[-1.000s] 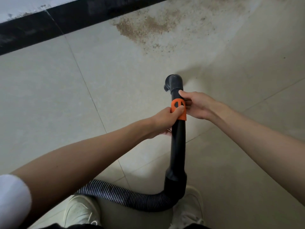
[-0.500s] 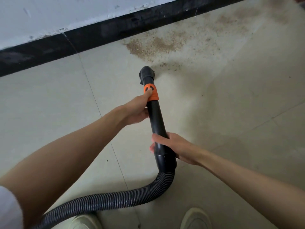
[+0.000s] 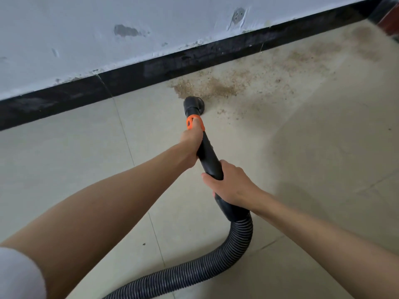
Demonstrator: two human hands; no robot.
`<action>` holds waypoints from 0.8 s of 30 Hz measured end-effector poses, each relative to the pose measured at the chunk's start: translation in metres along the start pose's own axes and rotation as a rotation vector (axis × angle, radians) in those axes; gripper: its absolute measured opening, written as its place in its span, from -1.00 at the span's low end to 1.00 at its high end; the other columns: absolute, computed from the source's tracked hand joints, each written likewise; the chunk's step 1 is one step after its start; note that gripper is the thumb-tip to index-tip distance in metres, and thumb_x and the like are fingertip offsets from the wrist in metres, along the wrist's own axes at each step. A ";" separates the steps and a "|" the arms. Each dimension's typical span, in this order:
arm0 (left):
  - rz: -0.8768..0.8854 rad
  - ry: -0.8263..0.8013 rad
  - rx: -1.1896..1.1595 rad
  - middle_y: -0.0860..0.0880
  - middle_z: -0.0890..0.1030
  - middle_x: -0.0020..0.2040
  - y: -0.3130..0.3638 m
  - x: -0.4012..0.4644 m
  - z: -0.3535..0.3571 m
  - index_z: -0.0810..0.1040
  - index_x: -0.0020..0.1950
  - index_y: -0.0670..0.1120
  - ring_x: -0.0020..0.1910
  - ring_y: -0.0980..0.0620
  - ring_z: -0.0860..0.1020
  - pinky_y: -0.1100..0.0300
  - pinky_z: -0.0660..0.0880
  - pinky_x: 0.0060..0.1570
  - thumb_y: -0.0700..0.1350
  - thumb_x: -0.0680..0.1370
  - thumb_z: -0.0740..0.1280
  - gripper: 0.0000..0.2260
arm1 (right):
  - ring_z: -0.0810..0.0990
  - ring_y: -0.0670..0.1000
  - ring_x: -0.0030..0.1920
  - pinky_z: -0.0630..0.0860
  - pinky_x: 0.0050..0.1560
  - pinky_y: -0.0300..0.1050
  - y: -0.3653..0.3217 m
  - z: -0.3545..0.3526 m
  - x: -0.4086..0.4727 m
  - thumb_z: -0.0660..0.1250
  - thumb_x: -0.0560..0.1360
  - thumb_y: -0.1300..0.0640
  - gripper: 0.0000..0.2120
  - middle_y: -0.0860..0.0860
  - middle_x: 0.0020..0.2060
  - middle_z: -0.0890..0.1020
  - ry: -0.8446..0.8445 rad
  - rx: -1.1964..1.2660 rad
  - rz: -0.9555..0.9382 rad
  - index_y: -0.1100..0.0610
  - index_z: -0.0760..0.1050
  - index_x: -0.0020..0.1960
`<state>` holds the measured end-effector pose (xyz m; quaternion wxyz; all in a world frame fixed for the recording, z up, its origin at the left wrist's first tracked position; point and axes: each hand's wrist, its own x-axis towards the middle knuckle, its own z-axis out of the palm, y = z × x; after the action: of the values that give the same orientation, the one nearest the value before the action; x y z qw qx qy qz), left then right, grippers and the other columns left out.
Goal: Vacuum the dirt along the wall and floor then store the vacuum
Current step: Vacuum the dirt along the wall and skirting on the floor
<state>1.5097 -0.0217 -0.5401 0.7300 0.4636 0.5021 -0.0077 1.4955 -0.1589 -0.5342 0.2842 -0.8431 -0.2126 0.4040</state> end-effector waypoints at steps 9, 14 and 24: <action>0.019 0.251 -0.141 -0.14 0.54 -0.19 0.025 0.049 -0.049 0.37 0.05 -0.18 -0.16 -0.10 0.56 0.00 0.50 0.10 0.17 0.58 0.14 -0.61 | 0.49 -0.05 -0.27 0.35 -0.32 -0.18 -0.055 0.004 0.058 0.18 0.56 -0.09 -0.76 -0.07 -0.26 0.49 -0.073 -0.292 -0.127 0.10 0.34 -0.01; 0.025 0.273 -0.119 -0.14 0.56 -0.15 0.032 0.077 -0.058 0.41 0.13 -0.18 -0.09 -0.12 0.55 -0.01 0.50 0.13 0.27 0.58 0.03 -0.48 | 0.50 0.04 -0.24 0.33 -0.31 -0.13 -0.064 0.010 0.088 0.18 0.57 -0.08 -0.75 -0.05 -0.25 0.47 -0.034 -0.359 -0.154 0.11 0.33 0.00; 0.056 0.147 -0.051 -0.13 0.52 -0.14 0.038 0.091 -0.032 0.39 0.21 -0.20 -0.15 -0.08 0.53 0.01 0.53 0.07 0.25 0.60 0.01 -0.46 | 0.57 0.10 -0.15 0.39 -0.22 -0.08 -0.041 0.006 0.106 0.20 0.57 -0.09 -0.74 0.02 -0.15 0.57 0.083 -0.297 -0.097 0.11 0.32 -0.01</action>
<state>1.5501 0.0631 -0.5841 0.7026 0.4580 0.5413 0.0597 1.5468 -0.0642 -0.5698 0.1844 -0.8806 -0.2985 0.3186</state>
